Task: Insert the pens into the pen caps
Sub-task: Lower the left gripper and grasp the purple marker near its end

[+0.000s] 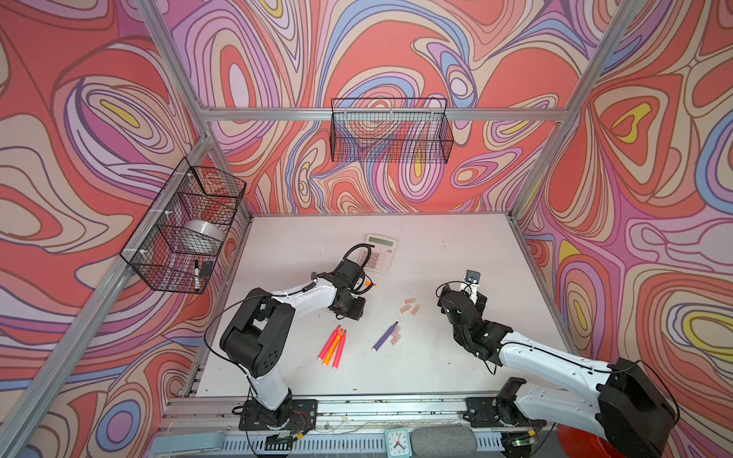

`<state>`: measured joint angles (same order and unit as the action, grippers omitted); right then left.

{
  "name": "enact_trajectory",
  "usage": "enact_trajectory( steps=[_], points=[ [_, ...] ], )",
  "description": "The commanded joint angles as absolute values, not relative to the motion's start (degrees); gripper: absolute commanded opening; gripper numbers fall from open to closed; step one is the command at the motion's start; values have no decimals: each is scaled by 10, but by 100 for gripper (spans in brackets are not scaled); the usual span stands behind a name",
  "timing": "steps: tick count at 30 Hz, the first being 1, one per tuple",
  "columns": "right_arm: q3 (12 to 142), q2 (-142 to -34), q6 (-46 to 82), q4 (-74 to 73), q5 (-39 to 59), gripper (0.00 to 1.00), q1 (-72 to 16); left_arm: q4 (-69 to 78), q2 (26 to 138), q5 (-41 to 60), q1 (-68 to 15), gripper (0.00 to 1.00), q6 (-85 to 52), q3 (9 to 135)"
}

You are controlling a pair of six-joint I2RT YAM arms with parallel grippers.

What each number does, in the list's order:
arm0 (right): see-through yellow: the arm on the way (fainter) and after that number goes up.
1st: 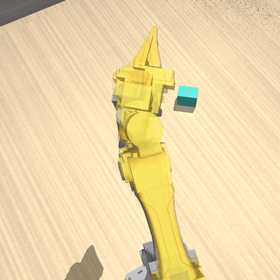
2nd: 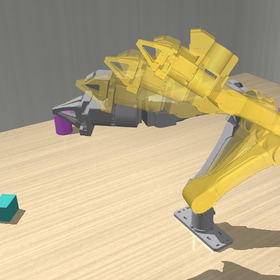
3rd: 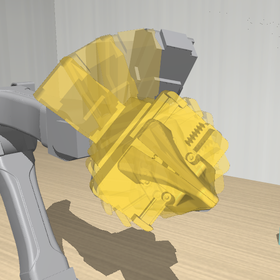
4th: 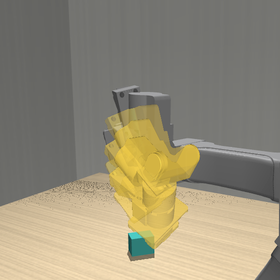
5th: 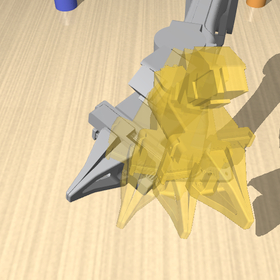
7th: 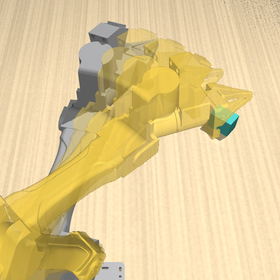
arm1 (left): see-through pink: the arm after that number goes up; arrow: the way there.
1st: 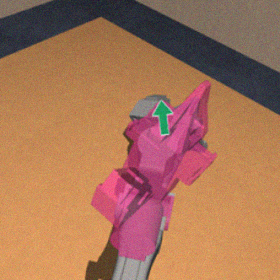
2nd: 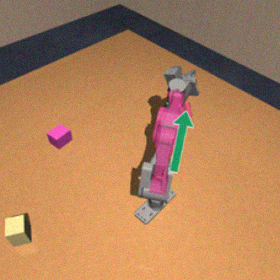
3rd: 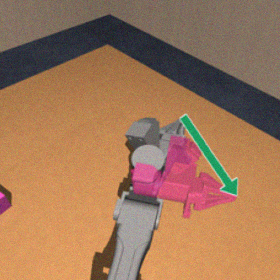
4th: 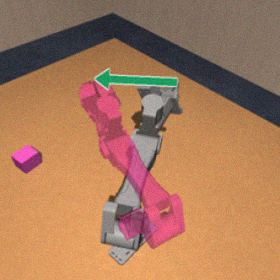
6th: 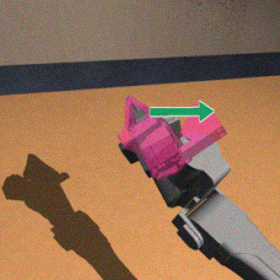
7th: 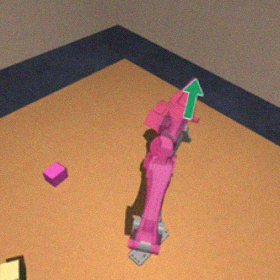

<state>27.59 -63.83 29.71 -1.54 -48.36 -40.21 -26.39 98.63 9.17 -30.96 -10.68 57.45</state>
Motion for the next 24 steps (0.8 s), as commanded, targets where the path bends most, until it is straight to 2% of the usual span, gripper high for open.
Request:
enact_trajectory(
  steps=[1, 9, 14, 16, 20, 23, 24],
  points=[
    [276, -635, 301, -10, -481, 84, -400, -250, 941, 109, -310, 47, -95, 565],
    [275, -635, 302, -12, -482, 84, -400, -184, 809, 166, -351, 53, -60, 499],
    [277, -634, 304, -10, -482, 84, -400, -223, 777, 148, -418, 50, -104, 480],
    [286, -632, 342, 32, -478, 84, -400, -226, 754, 133, -452, 50, -129, 459],
    [290, -632, 415, 109, -396, 72, -400, -234, 730, 92, -506, 52, -155, 433],
    [307, -611, 425, 173, -290, 49, -401, -216, 742, 102, -524, 52, -172, 418],
    [313, -599, 433, 197, -272, 46, -401, -211, 751, 102, -527, 52, -174, 416]
  ],
)
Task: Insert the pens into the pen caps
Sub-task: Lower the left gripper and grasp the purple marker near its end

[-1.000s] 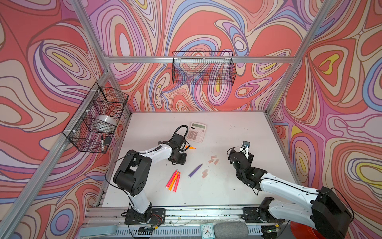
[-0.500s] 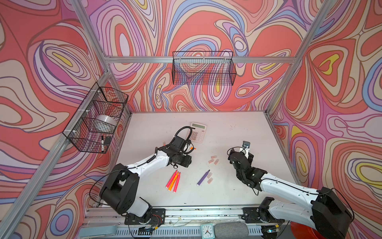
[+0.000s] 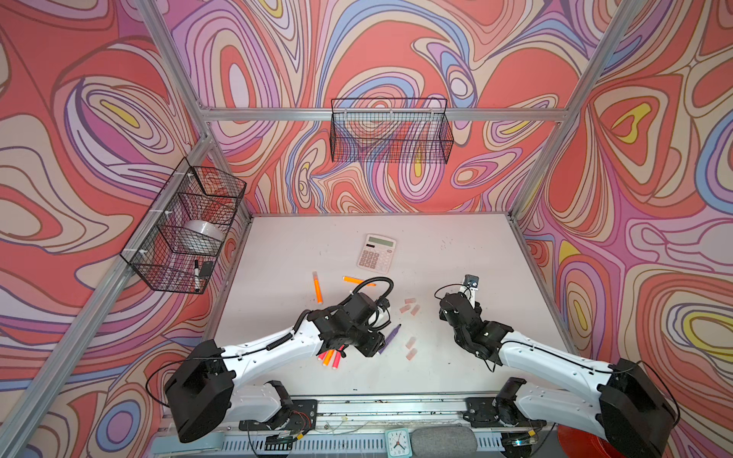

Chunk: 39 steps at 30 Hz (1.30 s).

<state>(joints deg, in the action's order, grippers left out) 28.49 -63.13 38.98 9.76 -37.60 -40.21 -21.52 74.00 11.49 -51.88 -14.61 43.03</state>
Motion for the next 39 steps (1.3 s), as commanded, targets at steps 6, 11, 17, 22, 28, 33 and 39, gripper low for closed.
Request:
enact_trajectory(
  steps=[6, 11, 17, 22, 28, 33, 39],
  points=[
    [264, -501, 481, 240, -149, 42, -406, -201, 817, 79, -536, 52, -177, 432],
    [244, -484, 512, 271, -133, 39, -440, -188, 858, 65, -554, 53, -184, 456],
    [253, -509, 508, 248, -128, 41, -450, -208, 901, 31, -559, 51, -188, 488],
    [258, -523, 504, 222, -127, 41, -450, -213, 920, 6, -563, 49, -192, 491],
    [265, -522, 500, 222, -140, 43, -450, -222, 947, -12, -578, 48, -192, 499],
    [262, -516, 500, 219, -145, 44, -450, -241, 971, -37, -591, 37, -196, 516],
    [268, -515, 498, 219, -147, 44, -450, -261, 985, -70, -600, 17, -202, 526]
  ],
)
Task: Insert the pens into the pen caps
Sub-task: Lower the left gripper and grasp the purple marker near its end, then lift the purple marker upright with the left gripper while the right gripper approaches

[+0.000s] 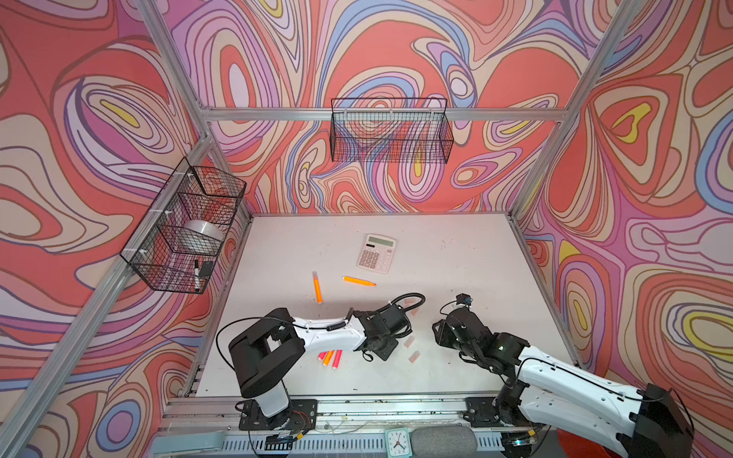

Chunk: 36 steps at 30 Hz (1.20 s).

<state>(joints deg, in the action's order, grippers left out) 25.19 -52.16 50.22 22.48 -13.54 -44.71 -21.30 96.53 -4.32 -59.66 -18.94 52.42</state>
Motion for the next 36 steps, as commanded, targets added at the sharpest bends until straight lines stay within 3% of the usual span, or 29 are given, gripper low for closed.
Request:
enact_trajectory(
  steps=[1, 7, 14, 20, 26, 29, 36],
  points=[
    [269, -513, 498, 216, -148, 44, -450, -263, 984, -75, -600, 13, -203, 526],
    [254, -480, 522, 144, -148, 49, -450, -275, 966, -90, -600, 0, -212, 533],
    [269, -466, 551, 26, -155, 53, -450, -349, 896, -64, -543, 0, -198, 625],
    [344, -509, 538, -58, -193, 54, -450, -308, 841, -60, -469, 0, -182, 690],
    [375, -581, 529, -104, -180, 56, -450, -83, 800, -100, -462, 0, -102, 565],
    [379, -623, 524, -115, -157, 53, -450, -63, 782, -139, -463, 0, -73, 545],
    [394, -687, 479, -171, -88, 54, -451, -1, 729, -65, -462, 0, -68, 484]
  ],
)
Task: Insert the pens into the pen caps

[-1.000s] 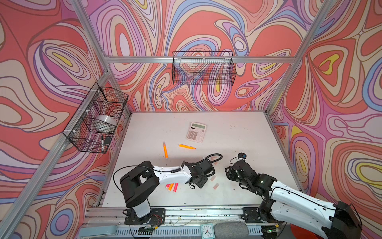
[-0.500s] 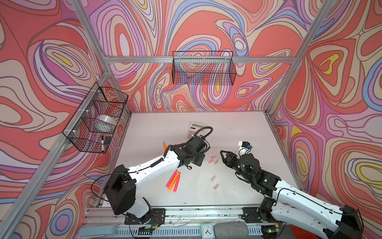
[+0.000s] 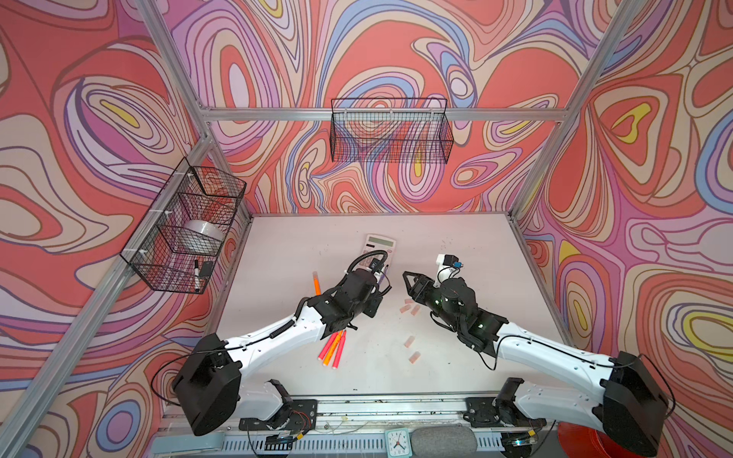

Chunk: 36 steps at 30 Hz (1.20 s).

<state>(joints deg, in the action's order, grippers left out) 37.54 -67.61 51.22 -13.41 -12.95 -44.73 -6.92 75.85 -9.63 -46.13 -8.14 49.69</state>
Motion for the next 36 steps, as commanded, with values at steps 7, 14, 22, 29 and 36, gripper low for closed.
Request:
enact_trajectory(
  steps=[7, 14, 22, 29, 36],
  points=[
    [398, -698, 456, -186, -86, 57, -470, 31, 704, 17, -462, 0, -70, 463],
    [427, -724, 442, -169, -78, 55, -474, 48, 699, 84, -462, 0, -65, 456],
    [425, -706, 428, -158, -99, 37, -474, 57, 698, 125, -463, 0, -63, 454],
    [431, -704, 433, -149, -94, 13, -474, 56, 694, 125, -465, 0, -62, 453],
    [440, -712, 442, -145, -77, 0, -477, 59, 692, 128, -466, 12, -64, 451]
  ],
)
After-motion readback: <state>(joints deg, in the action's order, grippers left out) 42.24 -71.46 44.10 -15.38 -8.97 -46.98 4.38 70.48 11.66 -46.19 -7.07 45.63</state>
